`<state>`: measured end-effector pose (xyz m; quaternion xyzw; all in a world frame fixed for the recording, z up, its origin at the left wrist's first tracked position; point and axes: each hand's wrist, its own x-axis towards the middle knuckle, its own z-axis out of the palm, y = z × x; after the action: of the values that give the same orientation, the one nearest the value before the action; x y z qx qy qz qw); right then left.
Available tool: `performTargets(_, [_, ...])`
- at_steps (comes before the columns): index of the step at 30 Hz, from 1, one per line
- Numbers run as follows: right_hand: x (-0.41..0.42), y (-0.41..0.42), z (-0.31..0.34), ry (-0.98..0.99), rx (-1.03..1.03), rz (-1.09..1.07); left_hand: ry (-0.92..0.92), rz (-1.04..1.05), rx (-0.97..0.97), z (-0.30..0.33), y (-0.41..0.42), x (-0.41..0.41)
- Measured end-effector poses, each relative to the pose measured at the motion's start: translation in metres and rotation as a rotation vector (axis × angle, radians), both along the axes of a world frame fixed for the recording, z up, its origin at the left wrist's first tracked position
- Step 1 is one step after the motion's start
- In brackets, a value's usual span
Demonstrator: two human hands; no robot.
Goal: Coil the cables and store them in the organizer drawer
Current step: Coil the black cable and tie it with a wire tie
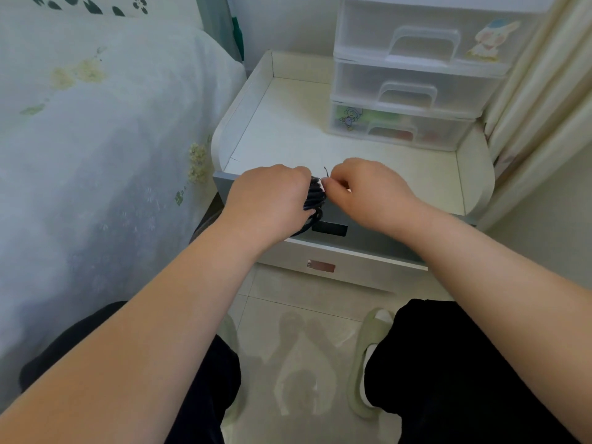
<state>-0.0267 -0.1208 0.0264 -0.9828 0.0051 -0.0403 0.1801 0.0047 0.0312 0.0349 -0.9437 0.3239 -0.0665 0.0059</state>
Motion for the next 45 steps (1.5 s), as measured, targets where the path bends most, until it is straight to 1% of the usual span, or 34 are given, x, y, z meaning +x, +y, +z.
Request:
performTargets(4, [0.005,0.01,-0.008,0.17,0.581,-0.297,-0.065,0.071,-0.016,0.0,-0.003,-0.004])
performTargets(5, [0.005,0.012,-0.008,0.183,0.678,-0.336,-0.06,0.076,-0.023,-0.001,-0.004,-0.004])
performTargets(6, [0.006,0.012,-0.008,0.177,0.7,-0.337,-0.046,0.08,-0.036,-0.002,-0.005,-0.003])
performTargets(7, [0.005,0.011,-0.006,0.143,0.648,-0.307,-0.023,0.083,-0.056,-0.001,-0.005,-0.002])
performTargets(9, [0.003,0.003,-0.003,0.034,0.405,-0.188,0.044,0.098,-0.119,0.001,-0.003,0.003])
performTargets(10, [0.002,-0.003,-0.001,-0.003,0.36,-0.114,0.091,0.103,-0.15,0.002,-0.001,0.007])
performTargets(12, [-0.001,-0.014,0.006,-0.034,0.385,0.061,0.224,0.069,-0.189,0.005,0.006,0.013])
performTargets(14, [-0.002,-0.022,0.008,-0.135,0.374,0.205,0.429,0.026,-0.231,0.01,0.012,0.017])
performTargets(16, [-0.002,-0.026,0.01,-0.236,0.383,0.256,0.618,0.017,-0.304,0.016,0.018,0.018])
performTargets(18, [-0.004,-0.026,0.009,-0.251,0.417,0.266,0.732,0.004,-0.363,0.021,0.022,0.02])
performTargets(21, [-0.006,-0.022,0.006,-0.32,0.373,0.323,0.821,-0.013,-0.402,0.024,0.026,0.022])
performTargets(25, [-0.009,-0.013,0.005,-0.447,0.165,0.401,0.902,-0.018,-0.381,0.023,0.027,0.021])
performTargets(28, [-0.012,-0.004,0.006,-0.49,0.015,0.409,0.936,-0.011,-0.345,0.022,0.025,0.021])
performTargets(31, [-0.01,0.001,0.006,-0.503,-0.071,0.418,0.958,0.015,-0.336,0.024,0.026,0.018])
performTargets(34, [-0.011,0.009,0.003,-0.439,-0.128,0.357,0.94,0.071,-0.365,0.022,0.023,0.015])
performTargets(36, [-0.01,0.018,0.0,-0.34,-0.122,0.235,0.879,0.127,-0.387,0.017,0.02,0.014])
performTargets(37, [-0.009,0.022,-0.002,-0.291,-0.079,0.164,0.846,0.154,-0.394,0.014,0.018,0.014])
performTargets(38, [-0.009,0.025,-0.001,-0.238,-0.008,0.094,0.813,0.175,-0.398,0.011,0.015,0.013])
performTargets(40, [-0.008,0.029,0.002,-0.134,0.214,-0.027,0.697,0.187,-0.363,0.004,0.008,0.01])
performTargets(43, [0.0,0.027,0.005,0.004,0.599,-0.173,0.369,0.209,-0.248,-0.001,-0.001,0.002])
performTargets(44, [0.002,0.027,0.007,0.045,0.736,-0.203,0.292,0.215,-0.244,-0.001,-0.003,0.002])
performTargets(45, [0.003,0.026,0.009,0.066,0.864,-0.22,0.259,0.218,-0.256,-0.002,-0.003,0.003])
